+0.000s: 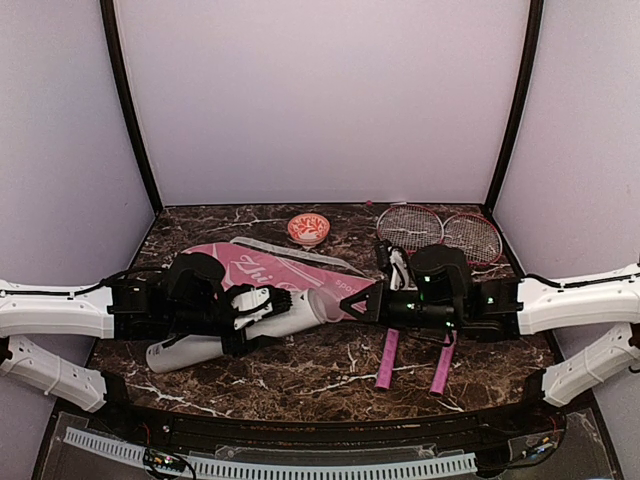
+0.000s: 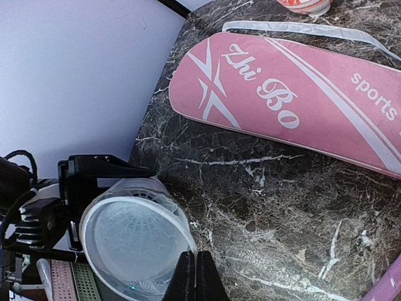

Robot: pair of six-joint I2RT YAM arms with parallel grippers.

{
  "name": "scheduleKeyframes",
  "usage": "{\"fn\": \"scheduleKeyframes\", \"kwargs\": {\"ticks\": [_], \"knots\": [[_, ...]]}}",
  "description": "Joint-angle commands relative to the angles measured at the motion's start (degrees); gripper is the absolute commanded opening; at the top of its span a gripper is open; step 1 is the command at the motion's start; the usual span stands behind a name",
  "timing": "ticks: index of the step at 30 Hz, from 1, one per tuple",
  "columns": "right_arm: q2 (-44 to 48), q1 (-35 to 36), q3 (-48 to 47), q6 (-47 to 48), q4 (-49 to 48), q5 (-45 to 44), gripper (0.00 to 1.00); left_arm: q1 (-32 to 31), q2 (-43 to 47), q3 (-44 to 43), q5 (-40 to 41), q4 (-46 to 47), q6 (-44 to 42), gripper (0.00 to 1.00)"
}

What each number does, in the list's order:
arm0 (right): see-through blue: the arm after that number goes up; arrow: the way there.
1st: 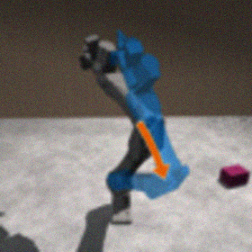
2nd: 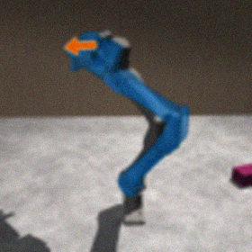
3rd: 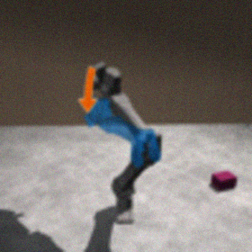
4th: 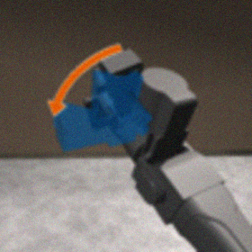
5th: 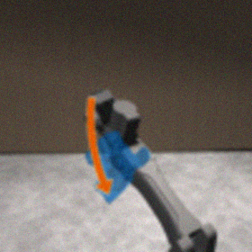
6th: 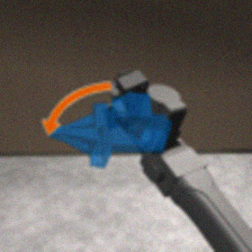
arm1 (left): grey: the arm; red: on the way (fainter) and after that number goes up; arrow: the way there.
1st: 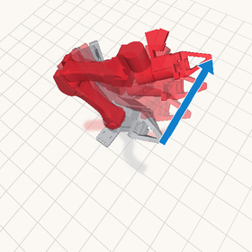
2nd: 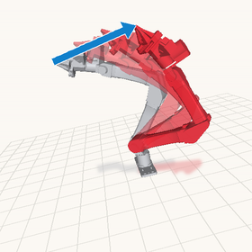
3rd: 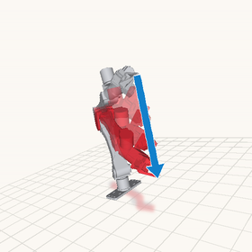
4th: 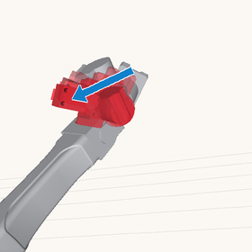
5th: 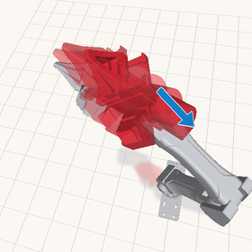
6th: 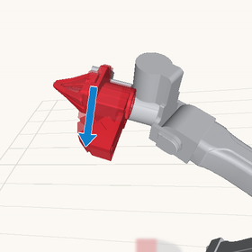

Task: Pack up the badminton gear
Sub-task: Place the tube cap in the shuttle tube.

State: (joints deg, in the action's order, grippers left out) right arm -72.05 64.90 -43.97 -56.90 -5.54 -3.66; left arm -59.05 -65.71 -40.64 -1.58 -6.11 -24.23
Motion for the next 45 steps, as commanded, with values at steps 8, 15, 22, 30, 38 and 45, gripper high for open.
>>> {"fn": "scheduleKeyframes", "kwargs": {"ticks": [8, 15, 22, 30, 38, 45], "knots": [[-3.41, 0.57, -3.14, 0.02, -1.51, 1.02, 0.0, -0.28, 0.87, -0.46, -1.31, 1.28, -0.04, 0.67], [-4.45, 0.86, -3.53, 0.55, -3.52, 2.65, 0.0, -0.27, 0.76, -0.55, -1.39, 1.28, -0.03, 0.68], [-5.16, 1.57, -3.83, 1.0, -4.65, 3.47, 0.0, -0.28, 0.76, -0.6, -1.59, 1.27, -0.03, 0.68], [-6.61, 2.74, -6.11, 2.97, -1.4, 2.31, 0.0, -0.28, 1.03, -0.61, -1.73, 1.16, -0.04, 0.69], [-8.45, 4.45, -10.76, 6.78, 6.3, -1.15, 0.0, -0.28, 1.33, -0.65, -1.77, 1.19, -0.19, 0.69], [-9.72, 5.55, -12.6, 8.04, 9.89, -3.15, 0.0, -0.28, 1.55, -0.57, -1.69, 1.13, -0.14, 0.69]]}}
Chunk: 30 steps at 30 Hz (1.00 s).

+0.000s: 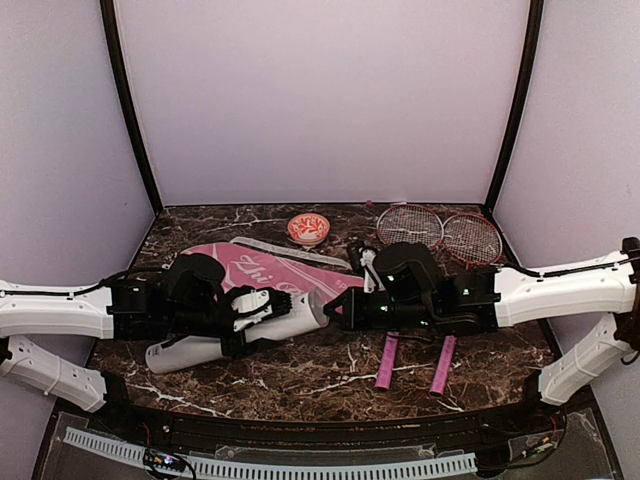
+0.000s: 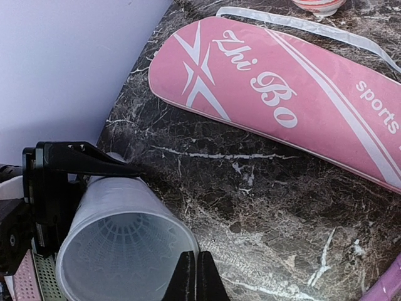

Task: Pack up the badminton gear
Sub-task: Place the tube cap in the shuttle tube.

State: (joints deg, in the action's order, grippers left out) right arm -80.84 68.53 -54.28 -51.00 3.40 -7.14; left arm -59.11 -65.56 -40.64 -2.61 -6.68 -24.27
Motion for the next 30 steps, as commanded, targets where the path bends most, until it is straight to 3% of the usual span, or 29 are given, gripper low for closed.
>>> {"fn": "scheduleKeyframes", "kwargs": {"ticks": [1, 30], "knots": [[-1.08, 1.98, -2.49, 2.2, 1.5, -0.06, 0.0, -0.21, 1.4, -0.56, -0.62, 1.73, -0.14, 0.7], [-7.95, 5.0, -14.28, 16.71, 18.0, 0.41, 0.0, -0.2, 1.67, -0.53, -0.47, 1.72, -0.08, 0.71]]}}
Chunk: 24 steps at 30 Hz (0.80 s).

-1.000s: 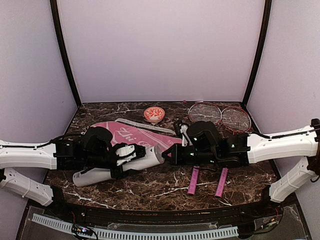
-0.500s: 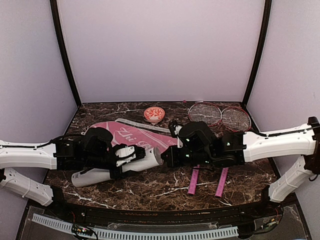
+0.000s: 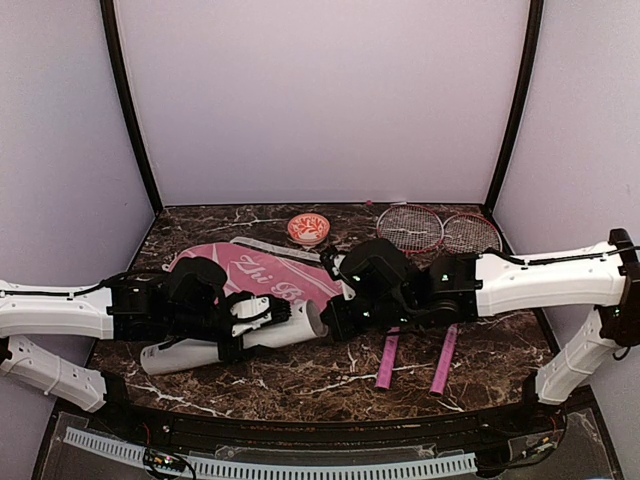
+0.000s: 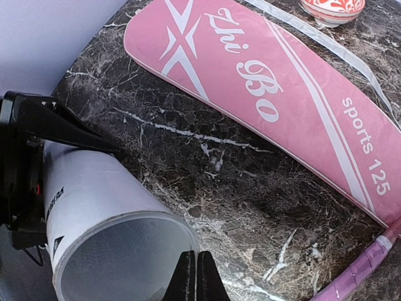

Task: Pack up the badminton gear
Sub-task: Place the tube cap in the shuttle tube.

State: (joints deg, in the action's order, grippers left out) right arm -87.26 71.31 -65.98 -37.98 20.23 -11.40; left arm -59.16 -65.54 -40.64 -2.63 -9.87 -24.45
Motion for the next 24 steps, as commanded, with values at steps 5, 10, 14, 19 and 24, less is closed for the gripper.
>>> {"fn": "scheduleKeyframes", "kwargs": {"ticks": [5, 10, 14, 19, 24], "knots": [[-3.57, 3.26, -4.85, 4.52, 2.59, 4.24, 0.0, -0.17, 1.6, -0.58, -0.54, 5.03, 0.15, 0.71], [-7.37, 4.29, -7.6, 5.09, 5.0, 3.54, 0.0, -0.17, 1.47, -0.58, -0.84, 4.98, 0.18, 0.71], [-8.43, 4.56, -8.44, 5.19, 5.33, 3.78, 0.0, -0.17, 1.46, -0.58, -0.93, 4.98, 0.18, 0.72], [-9.24, 4.63, -8.72, 4.45, 4.37, 4.41, 0.0, -0.17, 1.47, -0.57, -1.1, 5.07, 0.28, 0.72], [-8.77, 4.65, -7.64, 2.79, 2.89, 3.95, 0.0, -0.15, 1.38, -0.58, -1.23, 4.96, 0.34, 0.71]]}}
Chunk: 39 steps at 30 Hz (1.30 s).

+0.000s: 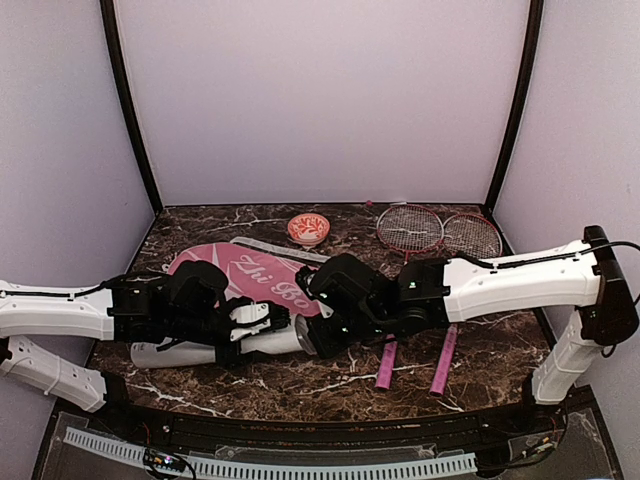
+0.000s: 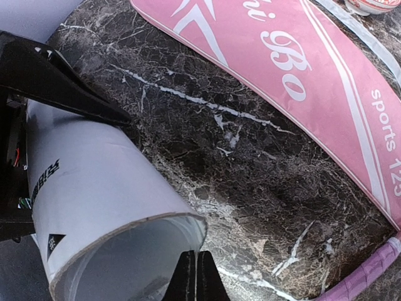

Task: Pack up the badminton gear
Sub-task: Place the tube cap in the shuttle tube.

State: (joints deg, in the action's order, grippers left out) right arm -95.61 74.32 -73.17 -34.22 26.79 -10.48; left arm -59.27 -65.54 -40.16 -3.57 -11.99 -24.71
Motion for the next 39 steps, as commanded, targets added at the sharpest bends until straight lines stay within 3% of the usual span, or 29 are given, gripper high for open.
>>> {"fn": "scheduleKeyframes", "kwargs": {"ticks": [1, 20, 30, 39], "knots": [[-0.22, 1.56, -0.14, -1.33, -3.87, 2.79, 0.0, -0.06, 1.38, -1.06, -0.29, 7.14, 0.5, 0.71], [3.89, 0.64, 5.65, -14.59, -9.19, -6.65, 0.0, -0.02, 2.67, -1.85, -1.35, 7.88, 3.25, 0.72], [0.61, 0.32, -2.55, -14.04, -1.75, -9.83, 0.0, -0.06, 1.54, -2.33, -2.56, 6.43, 2.61, 0.72], [-0.32, -0.12, -3.64, -14.09, -0.13, -10.47, 0.0, -0.06, 1.59, -2.45, -2.32, 6.34, 2.64, 0.72]]}}
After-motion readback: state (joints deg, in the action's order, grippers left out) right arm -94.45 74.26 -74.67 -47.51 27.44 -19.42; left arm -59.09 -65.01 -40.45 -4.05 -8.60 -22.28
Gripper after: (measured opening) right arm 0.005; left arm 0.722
